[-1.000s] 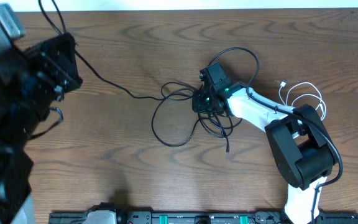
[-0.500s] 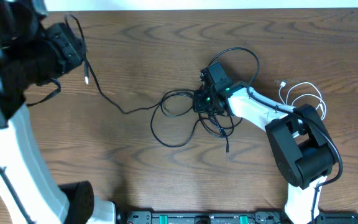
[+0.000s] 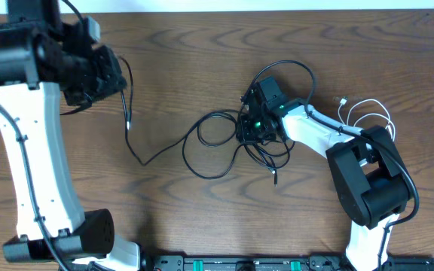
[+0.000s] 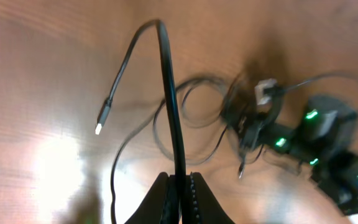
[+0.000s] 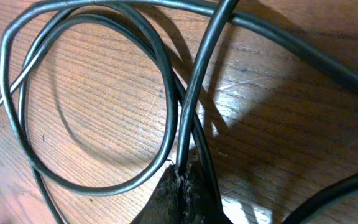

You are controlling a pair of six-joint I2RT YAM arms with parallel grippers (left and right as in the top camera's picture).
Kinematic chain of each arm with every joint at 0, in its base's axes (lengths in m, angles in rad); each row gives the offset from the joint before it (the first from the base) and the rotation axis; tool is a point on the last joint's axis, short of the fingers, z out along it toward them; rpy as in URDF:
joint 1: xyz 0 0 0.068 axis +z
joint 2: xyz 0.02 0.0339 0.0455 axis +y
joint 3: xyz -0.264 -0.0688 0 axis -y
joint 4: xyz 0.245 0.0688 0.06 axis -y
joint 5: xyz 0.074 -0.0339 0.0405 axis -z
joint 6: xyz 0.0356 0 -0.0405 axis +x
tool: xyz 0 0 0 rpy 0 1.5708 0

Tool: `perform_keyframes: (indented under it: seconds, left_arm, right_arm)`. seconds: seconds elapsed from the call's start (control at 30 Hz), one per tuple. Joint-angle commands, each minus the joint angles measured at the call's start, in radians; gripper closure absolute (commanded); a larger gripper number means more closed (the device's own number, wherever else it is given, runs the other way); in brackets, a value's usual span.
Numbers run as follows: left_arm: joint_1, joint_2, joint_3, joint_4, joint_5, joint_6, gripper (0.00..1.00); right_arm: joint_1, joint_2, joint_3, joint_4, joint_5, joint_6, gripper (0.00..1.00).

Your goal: Untangle cables

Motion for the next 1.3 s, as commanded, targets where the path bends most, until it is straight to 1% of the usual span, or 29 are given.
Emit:
perform_keyframes:
  seconds: [0.0,0.1,0.33,0.5,0.77,0.8,0.83,1.07,1.13,1.17,1.2,1.27]
  left_arm:
    - [0.002,-0.001,-0.131,-0.069,-0.034,0.039,0.92]
    - [0.0,-0.001,-0.251,-0.037,-0.043,0.04,0.92]
    - [-0.002,-0.001,-0.545,0.135,-0.039,0.038,0.92]
    - [-0.029,-0.001,-0.684,0.211,-0.039,0.038,0.92]
    - [-0.088,0.0,-0.85,0.384,-0.043,0.037,0.91]
    - [-0.09,0.0,-0.868,0.407,-0.043,0.033,0.88]
    - [-0.09,0.0,-0.884,0.432,-0.043,0.016,0.87]
    - [-0.09,0.0,-0.969,0.602,-0.043,0.012,0.87]
    - [-0.09,0.0,-0.989,0.634,-0.043,0.012,0.83]
    - [-0.09,0.0,-0.996,0.643,-0.043,0.012,0.83]
    - [-0.09,0.0,-1.005,0.655,-0.043,0.012,0.77]
    - [-0.09,0.0,-1.021,0.673,-0.043,0.012,0.73]
  right_arm:
    - [0.004,-0.022,-0.019,-0.006,0.044,-0.031,0.96]
    - [0.009,-0.022,-0.019,-0.006,0.051,-0.031,0.96]
    - [0.02,-0.022,-0.019,-0.005,0.063,-0.031,0.92]
    - [0.032,-0.022,-0.019,-0.005,0.097,-0.023,0.91]
    - [0.043,-0.022,-0.019,-0.005,0.105,-0.016,0.89]
    - [0.046,-0.022,-0.019,-0.005,0.107,-0.016,0.89]
    - [0.047,-0.022,-0.019,-0.005,0.107,-0.016,0.89]
    - [0.047,-0.022,-0.019,-0.003,0.107,-0.016,0.88]
    - [0.047,-0.022,-0.019,-0.004,0.108,-0.016,0.87]
    - [0.047,-0.022,-0.019,-0.004,0.108,-0.016,0.87]
    - [0.047,-0.022,-0.019,-0.004,0.108,-0.016,0.87]
    - [0.047,-0.022,-0.019,-0.004,0.107,-0.016,0.87]
